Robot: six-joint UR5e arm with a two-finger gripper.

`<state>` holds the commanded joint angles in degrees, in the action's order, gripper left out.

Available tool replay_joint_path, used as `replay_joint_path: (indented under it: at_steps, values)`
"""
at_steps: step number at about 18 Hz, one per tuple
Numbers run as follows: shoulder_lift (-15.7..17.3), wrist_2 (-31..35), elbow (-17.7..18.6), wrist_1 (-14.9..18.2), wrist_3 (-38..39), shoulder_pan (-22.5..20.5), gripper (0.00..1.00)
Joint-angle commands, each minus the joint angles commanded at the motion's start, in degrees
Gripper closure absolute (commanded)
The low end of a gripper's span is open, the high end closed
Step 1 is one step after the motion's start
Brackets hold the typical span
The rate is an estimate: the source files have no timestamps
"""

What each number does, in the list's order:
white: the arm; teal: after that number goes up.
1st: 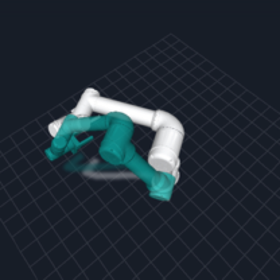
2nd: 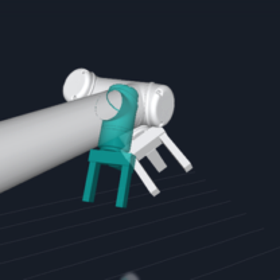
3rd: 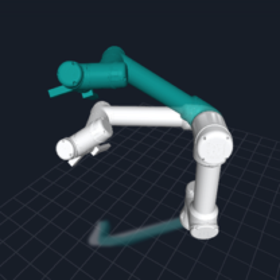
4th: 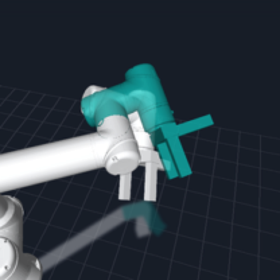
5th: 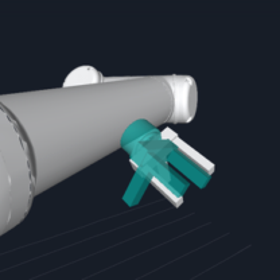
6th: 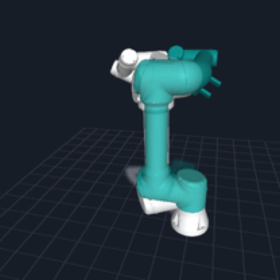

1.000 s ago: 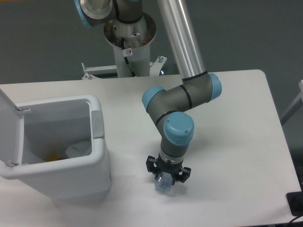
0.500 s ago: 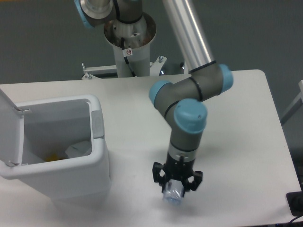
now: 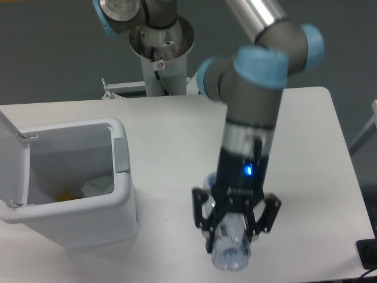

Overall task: Place the trash in the trash can
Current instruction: 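Lift the bottle and carry it over the white bin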

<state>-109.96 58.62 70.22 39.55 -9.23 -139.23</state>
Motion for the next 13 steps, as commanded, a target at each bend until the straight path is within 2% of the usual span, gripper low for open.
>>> replay_joint_path:
  at_steps: [4,6,12,13]
  values:
    - [3.5,0.0,1.1,0.1,2.5,5.0,0.38]
    - [4.7,0.2,2.6,0.1,3.3,9.1,0.38]
    - [5.1,2.5,7.5,-0.1,2.9,17.1,0.37]
    - [4.9,2.5,7.9,-0.5,2.9,17.5,0.34]
